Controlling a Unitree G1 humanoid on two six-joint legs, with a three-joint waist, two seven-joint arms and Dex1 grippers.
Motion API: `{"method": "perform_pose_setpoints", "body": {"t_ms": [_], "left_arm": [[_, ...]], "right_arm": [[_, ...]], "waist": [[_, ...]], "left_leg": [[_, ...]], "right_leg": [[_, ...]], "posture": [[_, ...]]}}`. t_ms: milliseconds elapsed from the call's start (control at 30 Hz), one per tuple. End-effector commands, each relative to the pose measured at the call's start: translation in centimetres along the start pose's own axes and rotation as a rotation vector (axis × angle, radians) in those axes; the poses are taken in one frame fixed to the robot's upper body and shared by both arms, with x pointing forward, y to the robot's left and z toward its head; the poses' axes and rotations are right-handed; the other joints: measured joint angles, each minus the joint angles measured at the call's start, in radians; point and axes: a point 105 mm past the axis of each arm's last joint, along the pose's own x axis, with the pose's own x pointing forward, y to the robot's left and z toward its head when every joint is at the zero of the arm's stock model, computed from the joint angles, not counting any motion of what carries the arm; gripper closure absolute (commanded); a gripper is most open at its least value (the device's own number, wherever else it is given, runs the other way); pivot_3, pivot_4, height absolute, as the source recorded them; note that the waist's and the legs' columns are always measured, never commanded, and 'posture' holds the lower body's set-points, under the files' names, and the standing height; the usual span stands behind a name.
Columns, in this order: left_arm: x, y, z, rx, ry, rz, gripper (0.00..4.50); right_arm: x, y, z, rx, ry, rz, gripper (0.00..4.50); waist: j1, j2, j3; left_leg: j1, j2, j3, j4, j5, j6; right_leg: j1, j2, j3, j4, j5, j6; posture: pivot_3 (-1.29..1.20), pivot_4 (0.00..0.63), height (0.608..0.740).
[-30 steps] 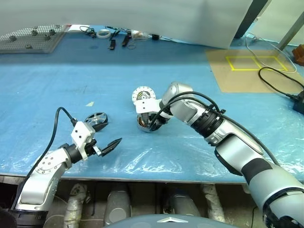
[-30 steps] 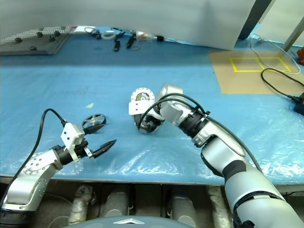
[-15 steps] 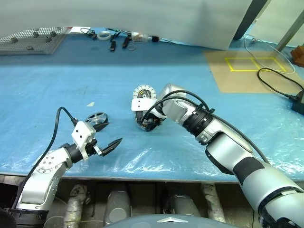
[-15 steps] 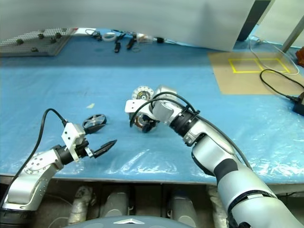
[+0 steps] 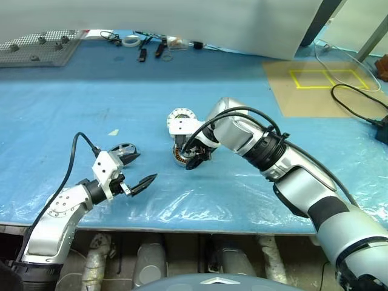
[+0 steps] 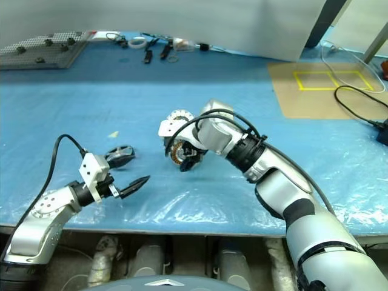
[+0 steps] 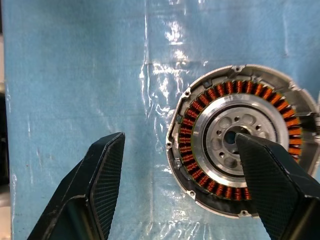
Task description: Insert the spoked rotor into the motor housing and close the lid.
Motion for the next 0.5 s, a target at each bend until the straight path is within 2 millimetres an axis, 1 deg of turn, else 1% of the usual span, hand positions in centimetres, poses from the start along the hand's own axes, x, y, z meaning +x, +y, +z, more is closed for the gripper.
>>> {"method": "perform_pose_setpoints", "body": {"t_ms": [33,133,167,233,267,333,400,467,500], "left_arm": [[0.2,0.1,0.6,0.017,-0.015,-0.019,0.00],[0.4,0.3,0.7,0.022,-0.018,-0.026,0.00],[0.4,0.3,0.8,0.025,-0.018,-0.030,0.00],[0.4,0.3,0.9,0.028,-0.019,-0.035,0.00],[0.4,0.2,0.9,0.030,-0.019,-0.035,0.00],[0.4,0.3,1.1,0.033,-0.018,-0.033,0.00],[0.3,0.3,1.3,0.036,-0.018,-0.036,0.00],[0.5,0.3,1.7,0.034,-0.025,-0.046,0.00],[0.5,0.4,1.9,0.034,-0.028,-0.048,0.00]], "right_arm": [[-1.7,-0.1,1.7,-0.032,-0.065,-0.039,0.78],[-2.6,-0.4,2.0,-0.039,-0.093,-0.066,0.78],[-3.2,-1.0,1.8,-0.039,-0.111,-0.098,0.78],[-4.1,-2.5,0.6,-0.043,-0.119,-0.180,0.78],[-4.4,-3.2,0.1,0.002,-0.151,-0.213,0.78],[-5.2,-4.1,-0.8,0.073,-0.249,-0.264,0.78],[-6.2,-4.9,-1.3,0.131,-0.363,-0.329,0.78],[-7.6,-5.6,-1.5,0.224,-0.548,-0.407,0.78],[-8.2,-5.7,-1.5,0.233,-0.630,-0.440,0.78]], "waist": [[0.001,0.000,0.000],[0.001,0.000,0.000],[0.001,0.000,0.000],[0.004,0.000,0.000],[0.005,0.000,0.000],[0.005,0.000,0.000],[0.005,-0.001,0.000],[0.004,-0.001,0.000],[0.004,0.000,0.000]], "left_leg": [[0.000,0.000,0.000,0.000,0.000,0.000],[0.000,0.000,0.000,0.000,0.000,0.000],[0.000,0.000,0.000,0.000,0.000,0.000],[0.000,0.000,0.000,0.000,0.000,0.000],[0.000,0.000,0.000,0.000,0.000,0.000],[0.000,0.000,0.000,0.001,0.000,0.000],[0.000,0.000,0.000,0.001,0.000,0.000],[0.000,0.000,0.000,0.001,0.000,0.000],[0.000,0.000,0.000,0.001,0.000,0.000]], "right_leg": [[0.000,0.000,0.000,0.000,0.000,0.000],[0.000,0.000,0.000,0.000,-0.001,-0.001],[0.000,0.000,0.000,0.000,-0.001,-0.001],[0.000,0.000,0.000,0.000,-0.001,-0.001],[0.000,0.000,0.000,0.000,-0.001,-0.002],[0.001,0.000,0.000,0.000,-0.001,-0.002],[0.001,0.000,0.000,0.000,-0.001,-0.002],[0.001,0.000,0.000,0.000,-0.001,-0.002],[0.001,0.000,0.000,0.000,-0.001,-0.002]], "posture": [[0.00,0.150,0.740],[0.00,0.150,0.740],[0.00,0.150,0.740],[0.00,0.150,0.740],[0.00,0.150,0.740],[0.00,0.150,0.740],[0.00,0.150,0.740],[0.00,0.150,0.740],[0.00,0.150,0.740]]}}
